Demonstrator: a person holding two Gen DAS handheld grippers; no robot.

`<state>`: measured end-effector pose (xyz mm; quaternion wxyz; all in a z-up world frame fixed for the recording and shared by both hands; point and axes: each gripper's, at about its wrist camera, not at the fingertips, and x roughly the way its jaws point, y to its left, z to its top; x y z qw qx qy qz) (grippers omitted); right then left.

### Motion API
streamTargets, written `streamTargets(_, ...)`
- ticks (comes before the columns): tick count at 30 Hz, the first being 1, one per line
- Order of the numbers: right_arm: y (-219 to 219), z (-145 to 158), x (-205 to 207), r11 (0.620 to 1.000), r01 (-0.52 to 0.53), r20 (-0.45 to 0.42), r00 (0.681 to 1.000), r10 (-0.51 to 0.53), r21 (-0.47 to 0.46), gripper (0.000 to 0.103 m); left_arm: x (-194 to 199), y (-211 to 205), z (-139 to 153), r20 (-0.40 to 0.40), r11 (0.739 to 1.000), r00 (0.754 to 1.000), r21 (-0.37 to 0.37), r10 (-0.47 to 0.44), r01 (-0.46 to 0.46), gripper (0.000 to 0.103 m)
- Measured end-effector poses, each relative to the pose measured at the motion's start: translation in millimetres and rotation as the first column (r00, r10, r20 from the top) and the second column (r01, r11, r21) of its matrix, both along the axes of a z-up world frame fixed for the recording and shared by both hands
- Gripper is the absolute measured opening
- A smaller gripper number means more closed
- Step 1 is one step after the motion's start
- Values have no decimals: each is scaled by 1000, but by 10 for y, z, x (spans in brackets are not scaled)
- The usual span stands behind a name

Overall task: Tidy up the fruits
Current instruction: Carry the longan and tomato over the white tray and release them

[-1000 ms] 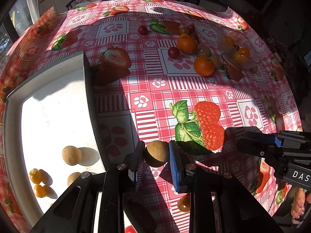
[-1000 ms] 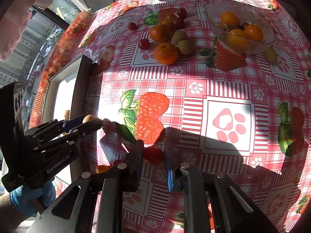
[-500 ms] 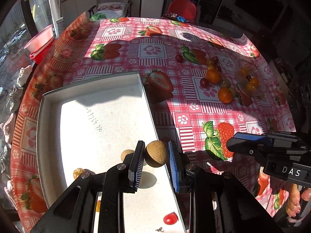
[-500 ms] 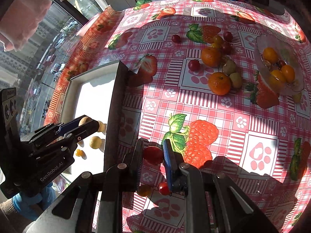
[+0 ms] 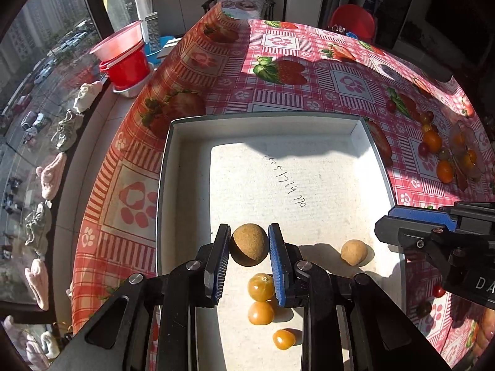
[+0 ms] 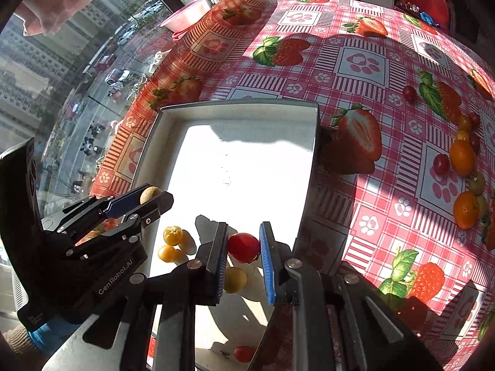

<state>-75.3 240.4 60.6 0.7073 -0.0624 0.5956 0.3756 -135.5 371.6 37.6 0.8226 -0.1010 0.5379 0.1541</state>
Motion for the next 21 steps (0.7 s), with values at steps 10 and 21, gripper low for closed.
streamTargets(10, 289, -246, 49, 995, -44, 22, 999, 46, -92, 22, 41, 47, -188, -36, 1000, 999, -1, -5, 5, 27)
streamTargets(21, 336, -409, 6, 988, -68, 25, 997, 73, -135, 25, 41, -12, -283, -76, 1000, 997, 9, -26, 27, 27)
